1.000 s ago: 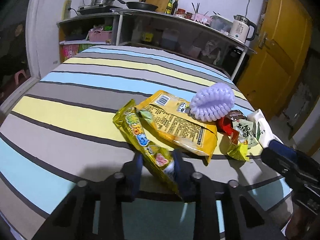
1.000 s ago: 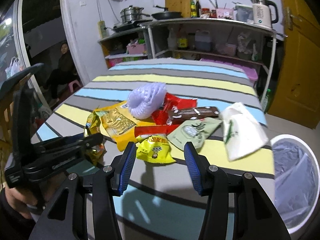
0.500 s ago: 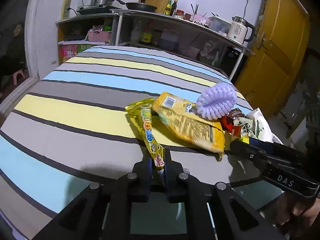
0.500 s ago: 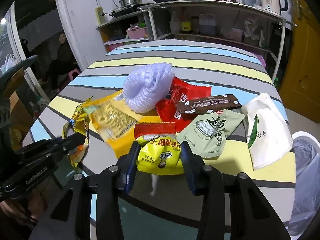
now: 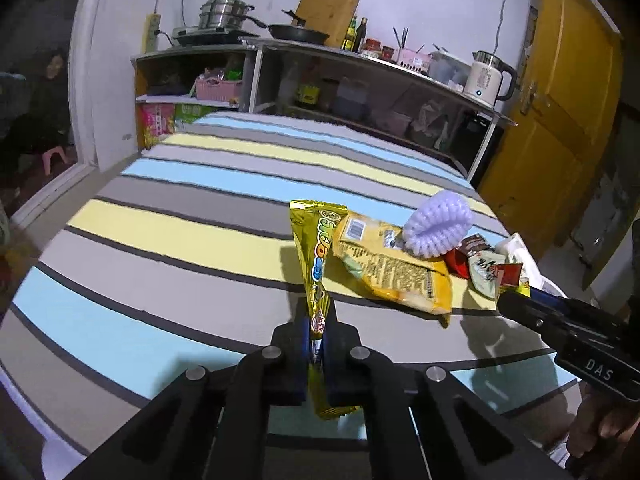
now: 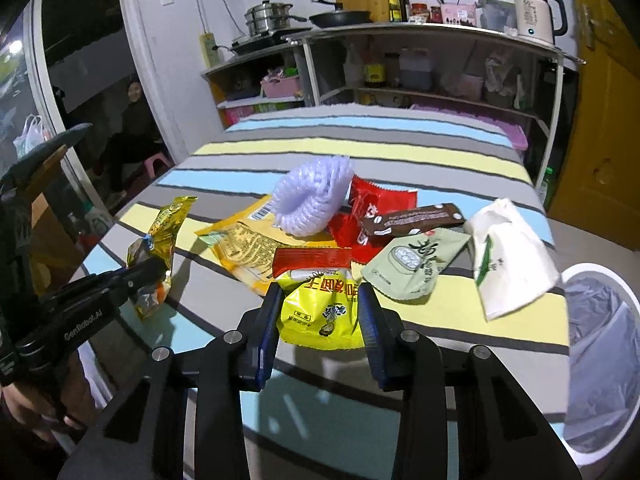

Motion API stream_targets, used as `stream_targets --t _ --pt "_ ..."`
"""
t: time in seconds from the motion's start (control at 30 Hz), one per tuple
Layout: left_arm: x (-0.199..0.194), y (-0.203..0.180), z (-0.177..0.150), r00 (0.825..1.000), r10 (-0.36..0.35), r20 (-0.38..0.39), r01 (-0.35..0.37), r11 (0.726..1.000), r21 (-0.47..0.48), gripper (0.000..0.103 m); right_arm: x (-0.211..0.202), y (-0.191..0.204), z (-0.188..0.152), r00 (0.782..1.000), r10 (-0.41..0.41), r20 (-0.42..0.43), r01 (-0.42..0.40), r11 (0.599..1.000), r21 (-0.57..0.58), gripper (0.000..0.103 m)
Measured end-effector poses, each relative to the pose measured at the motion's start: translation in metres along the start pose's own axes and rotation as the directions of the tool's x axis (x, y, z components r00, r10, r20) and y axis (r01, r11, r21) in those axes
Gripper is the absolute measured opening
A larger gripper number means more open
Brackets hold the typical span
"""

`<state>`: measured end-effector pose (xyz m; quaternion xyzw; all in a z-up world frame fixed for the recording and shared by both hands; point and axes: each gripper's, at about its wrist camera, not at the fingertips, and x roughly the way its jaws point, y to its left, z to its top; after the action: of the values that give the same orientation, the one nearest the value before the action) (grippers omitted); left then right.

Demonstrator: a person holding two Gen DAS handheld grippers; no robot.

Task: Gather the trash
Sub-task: 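Grasp the yellow snack stick wrapper with the left gripper while the right grasps the yellow snack packet, then carry both held wrappers over the bin and open both grippers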

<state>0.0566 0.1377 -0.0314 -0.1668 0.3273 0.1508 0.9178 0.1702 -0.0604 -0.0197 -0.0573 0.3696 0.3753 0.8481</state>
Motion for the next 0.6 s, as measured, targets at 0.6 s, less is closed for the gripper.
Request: stream_targets --t 0.6 --pt "-0.037 -0.077 0.006 0.989 -0.141 0.043 0.133 0.98 0.148 0.004 -0.069 -0.028 -0.014 0.99 -0.088 0.112 0.082 0.995 0.06 0.038"
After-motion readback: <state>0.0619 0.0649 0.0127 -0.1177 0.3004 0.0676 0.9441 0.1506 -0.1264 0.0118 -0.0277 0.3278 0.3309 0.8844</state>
